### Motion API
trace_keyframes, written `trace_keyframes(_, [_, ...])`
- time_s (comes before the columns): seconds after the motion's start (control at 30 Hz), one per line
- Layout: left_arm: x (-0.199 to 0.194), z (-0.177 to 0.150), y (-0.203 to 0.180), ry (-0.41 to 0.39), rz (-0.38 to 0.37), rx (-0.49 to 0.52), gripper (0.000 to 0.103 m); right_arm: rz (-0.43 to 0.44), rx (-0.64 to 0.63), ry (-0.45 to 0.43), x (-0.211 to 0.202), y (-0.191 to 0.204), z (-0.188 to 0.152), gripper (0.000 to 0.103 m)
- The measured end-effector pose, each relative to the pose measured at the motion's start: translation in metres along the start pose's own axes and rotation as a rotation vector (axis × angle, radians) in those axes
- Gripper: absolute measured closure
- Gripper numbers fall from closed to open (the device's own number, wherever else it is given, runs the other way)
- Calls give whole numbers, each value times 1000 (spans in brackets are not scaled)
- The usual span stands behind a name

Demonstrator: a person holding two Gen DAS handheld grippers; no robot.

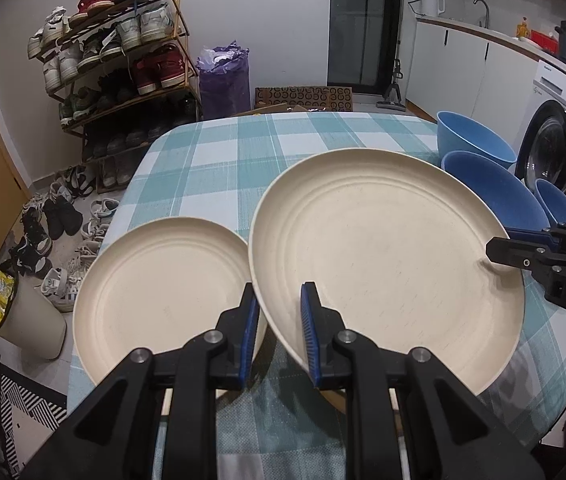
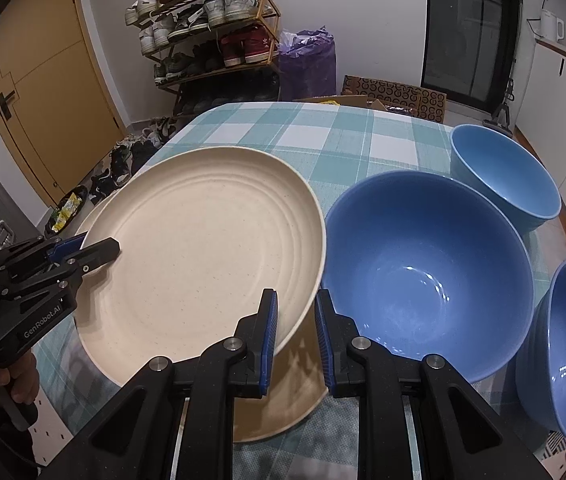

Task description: Organize plates and bowls

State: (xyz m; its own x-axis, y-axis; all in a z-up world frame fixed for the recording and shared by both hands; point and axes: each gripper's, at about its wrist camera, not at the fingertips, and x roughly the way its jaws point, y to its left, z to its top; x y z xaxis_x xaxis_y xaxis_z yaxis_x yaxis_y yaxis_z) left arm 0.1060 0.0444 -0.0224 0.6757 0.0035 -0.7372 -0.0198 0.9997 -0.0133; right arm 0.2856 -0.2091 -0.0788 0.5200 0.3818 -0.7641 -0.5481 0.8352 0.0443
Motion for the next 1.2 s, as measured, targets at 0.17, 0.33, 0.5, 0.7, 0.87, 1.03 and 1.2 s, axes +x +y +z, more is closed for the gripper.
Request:
trace_keyframes(0.17, [1,-9,-1,5,3,2,84,3,-10,-1,2,2,-9,84])
trace_keyframes(0.33, [1,-16,0,8,0,-5,84,4,-15,4,4,4,-15,84])
trace_keyframes(0.5, [2,-19,-3,8,7,5,84,-1,-11,12,9,3,-19,84])
trace_keyframes(0.7, [8,-23,-8,17,7,17,84,-9,-1,24,14,-1,-25,84])
trace_keyframes(0.87, [14,-25,-14,17,15,33,84,-31,-7,33,17,-3,-31,84])
trace_keyframes(1.03, [19,-28,-16,22,17,38,84,-50,-16,40,21,-3,-37,84])
trace_keyframes(1.2, [24,-31,-20,31,17,43,84,-63,-20,46,23,-3,-43,84])
